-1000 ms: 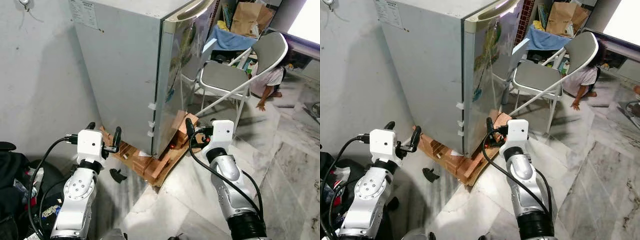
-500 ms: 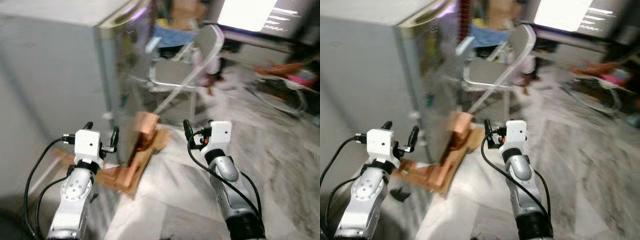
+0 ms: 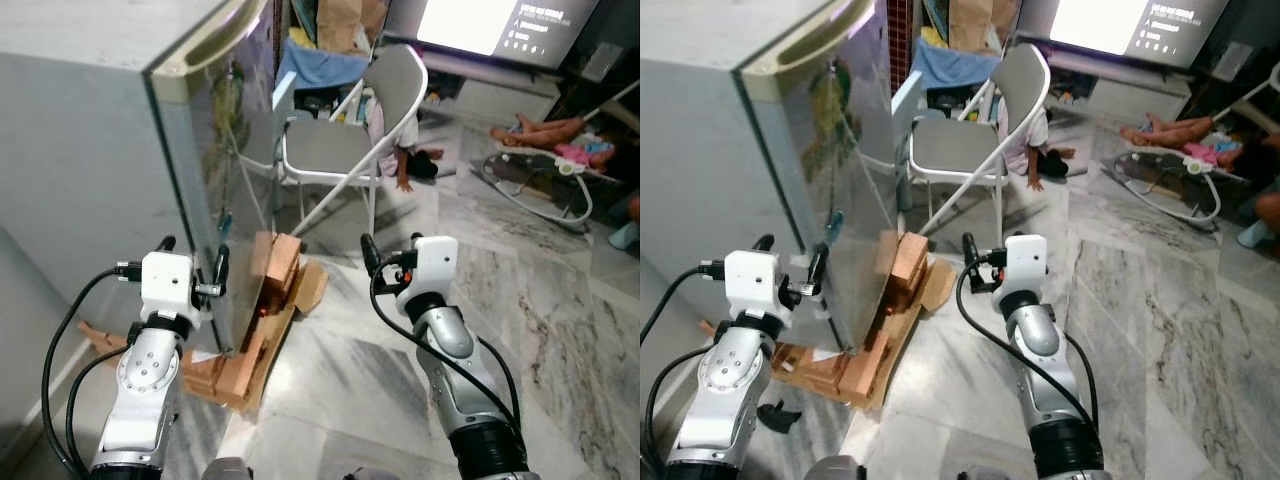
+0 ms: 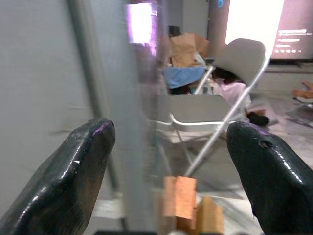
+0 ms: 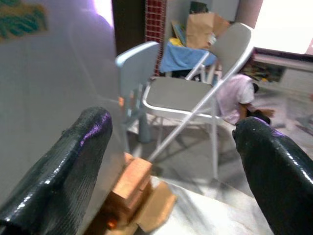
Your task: Restocking fridge
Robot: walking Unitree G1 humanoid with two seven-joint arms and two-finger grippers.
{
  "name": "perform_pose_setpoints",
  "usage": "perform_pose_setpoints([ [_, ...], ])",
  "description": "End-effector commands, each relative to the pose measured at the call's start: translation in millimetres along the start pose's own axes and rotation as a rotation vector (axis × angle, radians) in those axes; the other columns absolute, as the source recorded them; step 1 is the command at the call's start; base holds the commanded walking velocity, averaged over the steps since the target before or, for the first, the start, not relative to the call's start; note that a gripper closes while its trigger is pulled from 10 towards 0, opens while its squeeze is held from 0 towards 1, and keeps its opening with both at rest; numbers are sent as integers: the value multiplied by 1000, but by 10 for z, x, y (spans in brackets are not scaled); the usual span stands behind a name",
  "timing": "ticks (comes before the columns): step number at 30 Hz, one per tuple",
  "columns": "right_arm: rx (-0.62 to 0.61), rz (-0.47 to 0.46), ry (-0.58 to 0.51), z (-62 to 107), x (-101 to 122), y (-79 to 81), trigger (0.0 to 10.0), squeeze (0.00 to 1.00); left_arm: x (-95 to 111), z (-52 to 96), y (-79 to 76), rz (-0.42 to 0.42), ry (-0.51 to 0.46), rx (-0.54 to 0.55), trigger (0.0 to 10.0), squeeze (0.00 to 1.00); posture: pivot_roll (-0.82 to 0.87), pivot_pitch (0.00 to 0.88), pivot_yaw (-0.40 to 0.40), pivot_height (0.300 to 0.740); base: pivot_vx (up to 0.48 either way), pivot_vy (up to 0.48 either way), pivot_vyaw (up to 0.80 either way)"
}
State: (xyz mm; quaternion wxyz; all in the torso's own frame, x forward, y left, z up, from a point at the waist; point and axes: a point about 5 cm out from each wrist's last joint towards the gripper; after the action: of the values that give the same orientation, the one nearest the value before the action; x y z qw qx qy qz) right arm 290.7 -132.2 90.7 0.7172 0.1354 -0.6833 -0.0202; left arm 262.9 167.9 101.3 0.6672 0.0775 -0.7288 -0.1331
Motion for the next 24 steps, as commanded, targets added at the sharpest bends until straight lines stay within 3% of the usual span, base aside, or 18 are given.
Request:
perform_pose_setpoints([
  [1,-13,0,-9,19,24,-34,10000,0,0,-13,2,0,1,-3,10000,0,95,13,-84,740,0,0,0],
  [5,-15,-1,-8,32,41,-32,10000,0,53,-132,5,10,-23,-25,10000,0,87,30,-88,740,0,0,0],
  [11,-29,5,-1,76,45,-61,10000,0,86,-281,57,-7,-35,-11,10000,0,69,45,-80,740,0,0,-698],
  [15,-49,6,-1,131,60,-109,10000,0,91,-362,149,1,-20,66,10000,0,50,59,-71,740,0,0,-200],
  [21,-53,10,0,155,80,-120,10000,0,67,-395,252,-50,3,162,10000,0,45,68,-72,740,0,0,0],
  [24,-52,17,3,178,92,-133,10000,0,59,-407,375,-46,18,254,10000,0,38,76,-74,740,0,0,0],
])
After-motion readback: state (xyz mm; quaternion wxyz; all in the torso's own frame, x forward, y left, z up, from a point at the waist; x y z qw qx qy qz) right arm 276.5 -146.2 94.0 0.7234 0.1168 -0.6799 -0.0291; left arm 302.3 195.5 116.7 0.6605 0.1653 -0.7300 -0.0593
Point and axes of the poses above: a point about 5 cm out from each wrist's last joint towards the gripper, its own z axis pointing back from the gripper into the wrist, its own x axis along the axis of the wrist's last joint, y = z × x, and after that the axes turned 10 degrees about -z, right-handed
